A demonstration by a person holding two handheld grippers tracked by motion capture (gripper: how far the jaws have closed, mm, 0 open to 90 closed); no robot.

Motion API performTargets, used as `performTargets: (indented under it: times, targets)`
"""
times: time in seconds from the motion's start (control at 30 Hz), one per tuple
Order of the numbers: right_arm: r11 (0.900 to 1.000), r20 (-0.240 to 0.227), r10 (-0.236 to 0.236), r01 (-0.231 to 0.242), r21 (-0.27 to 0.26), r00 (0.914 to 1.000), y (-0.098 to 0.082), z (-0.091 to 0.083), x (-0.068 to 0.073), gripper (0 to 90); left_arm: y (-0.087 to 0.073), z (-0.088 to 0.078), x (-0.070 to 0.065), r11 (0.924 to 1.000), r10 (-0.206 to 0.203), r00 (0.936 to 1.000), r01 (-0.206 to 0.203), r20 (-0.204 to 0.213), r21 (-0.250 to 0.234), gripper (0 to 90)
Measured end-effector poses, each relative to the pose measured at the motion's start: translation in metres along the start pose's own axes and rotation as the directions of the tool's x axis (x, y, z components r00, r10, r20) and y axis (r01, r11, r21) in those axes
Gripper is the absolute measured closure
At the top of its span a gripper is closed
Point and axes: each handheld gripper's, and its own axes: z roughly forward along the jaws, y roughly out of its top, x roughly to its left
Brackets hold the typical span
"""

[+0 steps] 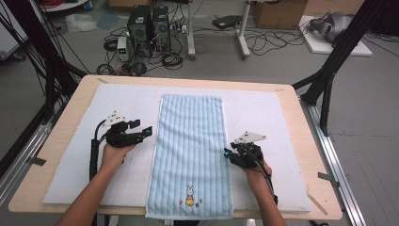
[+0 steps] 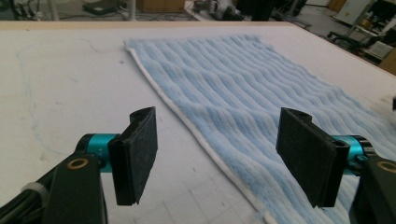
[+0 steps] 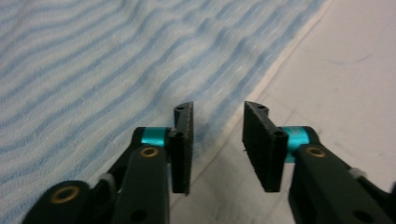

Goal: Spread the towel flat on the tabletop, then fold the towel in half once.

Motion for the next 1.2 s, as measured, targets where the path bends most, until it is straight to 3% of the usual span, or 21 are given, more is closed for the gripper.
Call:
performTargets:
  times: [0.07, 0.2, 0.43, 0.6, 0.77, 1.2]
  targets:
    - [0.999, 0.018, 0.036, -0.036, -0.028, 0.9992, 0.001, -0.006, -0.006, 41.9, 0.000, -0.001, -0.001, 0.9998, 0.018, 0.9998, -0.018, -0.004, 0.007, 20.6]
    - [0.996, 0.067, 0.078, -0.074, -0.055, 0.9947, 0.000, -0.016, -0.018, 23.3, -0.003, -0.006, -0.005, 0.9996, 0.030, 0.9994, -0.030, 0.018, -0.001, 19.2]
    - [0.990, 0.105, 0.119, -0.111, -0.084, 0.9874, -0.004, -0.023, -0.034, 12.7, -0.004, -0.006, -0.007, 0.9993, 0.037, 0.9986, -0.037, 0.037, 0.009, 19.0]
    - [0.987, 0.098, 0.145, -0.137, -0.089, 0.9845, -0.005, -0.026, -0.037, 11.6, -0.003, -0.007, -0.009, 0.9991, 0.041, 0.9986, -0.041, 0.032, -0.007, 19.1]
    - [0.982, 0.104, 0.149, -0.134, -0.136, 0.9833, -0.004, -0.031, -0.038, 10.6, -0.002, -0.009, -0.009, 0.9993, 0.035, 0.9988, -0.034, 0.034, -0.014, 19.2]
    - [0.983, 0.098, 0.148, -0.136, -0.121, 0.9841, -0.005, -0.026, -0.041, 10.6, -0.004, -0.005, -0.007, 0.9997, 0.024, 0.9991, -0.024, 0.034, 0.007, 20.9]
